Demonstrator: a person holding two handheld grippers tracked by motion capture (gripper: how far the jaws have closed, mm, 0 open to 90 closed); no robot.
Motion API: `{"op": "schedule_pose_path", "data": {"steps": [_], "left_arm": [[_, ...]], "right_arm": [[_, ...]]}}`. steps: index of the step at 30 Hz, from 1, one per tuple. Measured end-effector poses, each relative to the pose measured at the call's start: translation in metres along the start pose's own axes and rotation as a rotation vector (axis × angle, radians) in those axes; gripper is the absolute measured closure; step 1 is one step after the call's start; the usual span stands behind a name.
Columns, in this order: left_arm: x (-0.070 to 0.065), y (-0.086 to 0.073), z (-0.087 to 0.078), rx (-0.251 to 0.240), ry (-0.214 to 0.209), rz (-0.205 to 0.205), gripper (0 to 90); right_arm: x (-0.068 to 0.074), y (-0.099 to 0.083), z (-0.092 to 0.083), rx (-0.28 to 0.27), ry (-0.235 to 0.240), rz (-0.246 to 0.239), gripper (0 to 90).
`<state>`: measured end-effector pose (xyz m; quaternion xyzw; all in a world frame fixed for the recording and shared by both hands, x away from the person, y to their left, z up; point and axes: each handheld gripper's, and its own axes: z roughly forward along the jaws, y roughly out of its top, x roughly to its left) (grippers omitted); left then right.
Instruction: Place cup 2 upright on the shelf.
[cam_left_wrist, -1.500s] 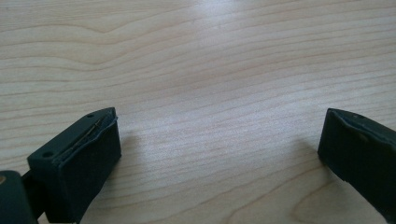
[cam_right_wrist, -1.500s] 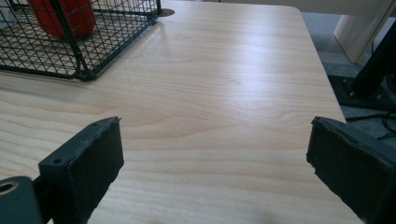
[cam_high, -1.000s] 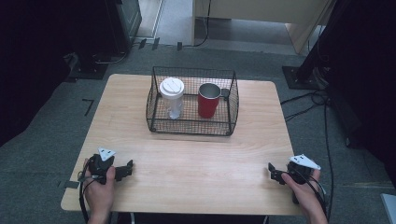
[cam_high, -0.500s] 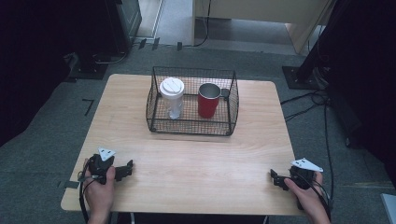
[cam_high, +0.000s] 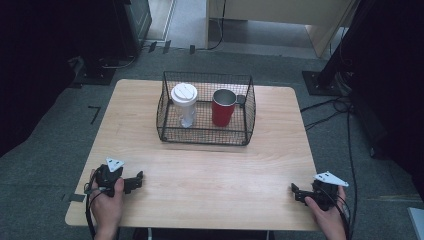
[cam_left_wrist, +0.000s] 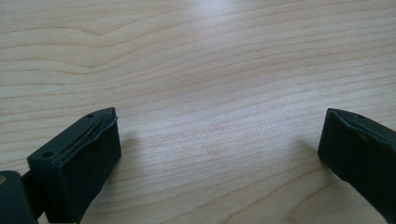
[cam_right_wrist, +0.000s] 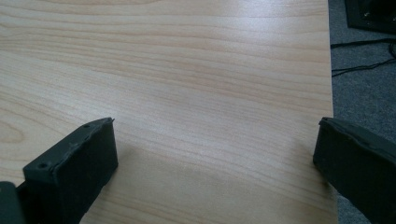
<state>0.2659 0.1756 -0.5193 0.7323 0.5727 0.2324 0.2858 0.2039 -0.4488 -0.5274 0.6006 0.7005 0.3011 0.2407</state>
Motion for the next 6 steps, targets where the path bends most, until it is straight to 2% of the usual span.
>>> {"op": "schedule_pose_path", "data": {"steps": [6], "left_arm": [[-0.0001, -0.0002, -0.0002, 0.0, -0.001, 0.001, 0.0]], "right_arm": [[-0.0003, 0.0005, 0.0005, 0.001, 0.001, -0.001, 0.0]]}}
